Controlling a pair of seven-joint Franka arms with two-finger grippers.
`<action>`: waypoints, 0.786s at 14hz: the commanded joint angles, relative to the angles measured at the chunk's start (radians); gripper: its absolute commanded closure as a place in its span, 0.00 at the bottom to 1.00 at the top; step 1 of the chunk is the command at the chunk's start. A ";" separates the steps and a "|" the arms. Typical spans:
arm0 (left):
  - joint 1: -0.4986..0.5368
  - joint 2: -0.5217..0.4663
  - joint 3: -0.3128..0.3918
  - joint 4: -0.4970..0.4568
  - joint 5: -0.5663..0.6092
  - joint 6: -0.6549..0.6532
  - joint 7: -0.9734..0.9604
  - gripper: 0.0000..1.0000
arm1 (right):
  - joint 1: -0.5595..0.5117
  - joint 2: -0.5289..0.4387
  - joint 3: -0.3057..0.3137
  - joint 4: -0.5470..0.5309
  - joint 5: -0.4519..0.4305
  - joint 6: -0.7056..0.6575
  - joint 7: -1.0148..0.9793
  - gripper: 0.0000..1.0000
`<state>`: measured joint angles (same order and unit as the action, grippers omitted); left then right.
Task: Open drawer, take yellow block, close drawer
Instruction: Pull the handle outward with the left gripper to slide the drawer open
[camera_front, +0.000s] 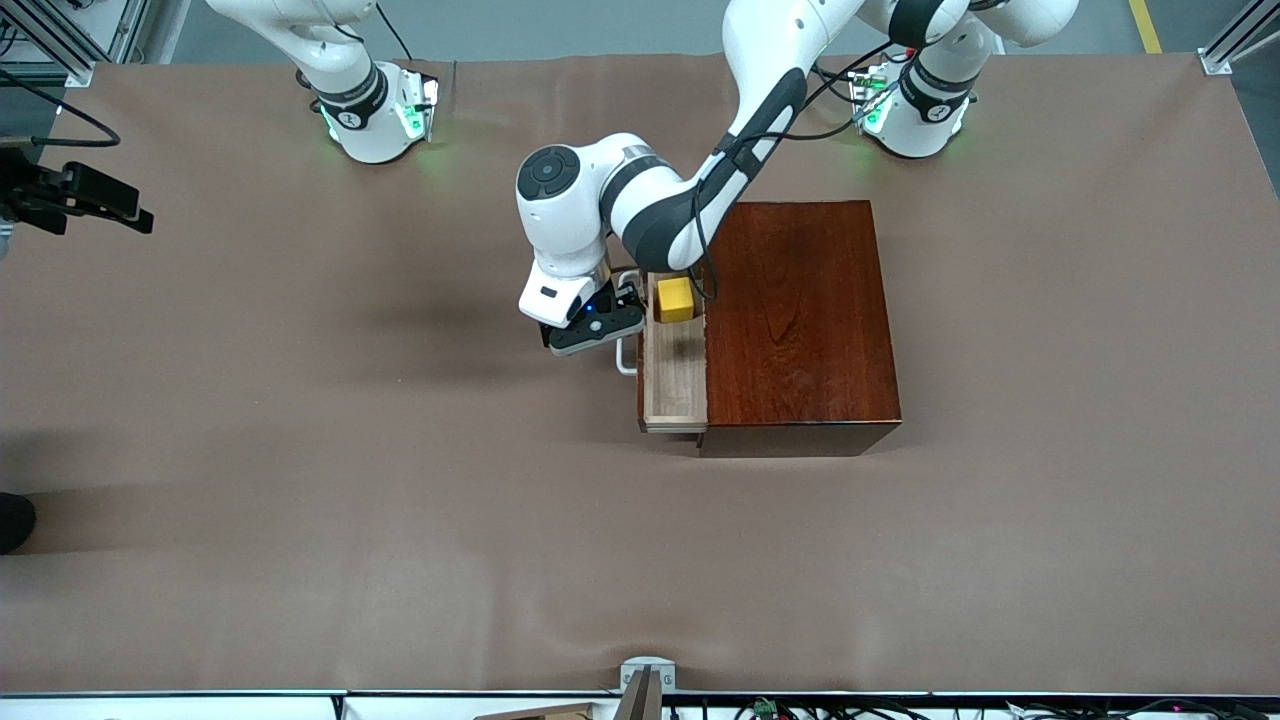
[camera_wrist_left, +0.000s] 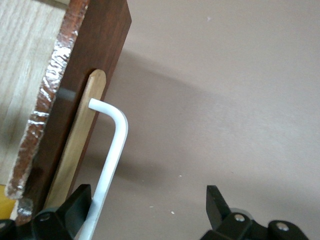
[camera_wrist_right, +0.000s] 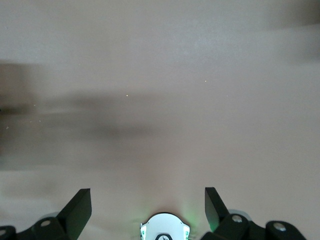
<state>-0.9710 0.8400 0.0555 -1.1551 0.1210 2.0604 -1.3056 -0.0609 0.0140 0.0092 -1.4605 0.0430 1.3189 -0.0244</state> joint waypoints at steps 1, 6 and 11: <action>-0.011 0.024 -0.040 0.029 -0.023 0.098 -0.081 0.00 | -0.019 0.000 0.015 0.003 -0.008 -0.006 -0.006 0.00; -0.014 0.037 -0.063 0.028 -0.023 0.184 -0.129 0.00 | -0.022 0.001 0.015 0.003 -0.008 -0.006 -0.006 0.00; -0.014 0.045 -0.074 0.028 -0.055 0.188 -0.132 0.00 | -0.025 0.020 0.014 0.012 -0.012 -0.001 -0.006 0.00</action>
<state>-0.9692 0.8453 0.0345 -1.1650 0.1219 2.1535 -1.3718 -0.0613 0.0187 0.0070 -1.4607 0.0424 1.3194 -0.0243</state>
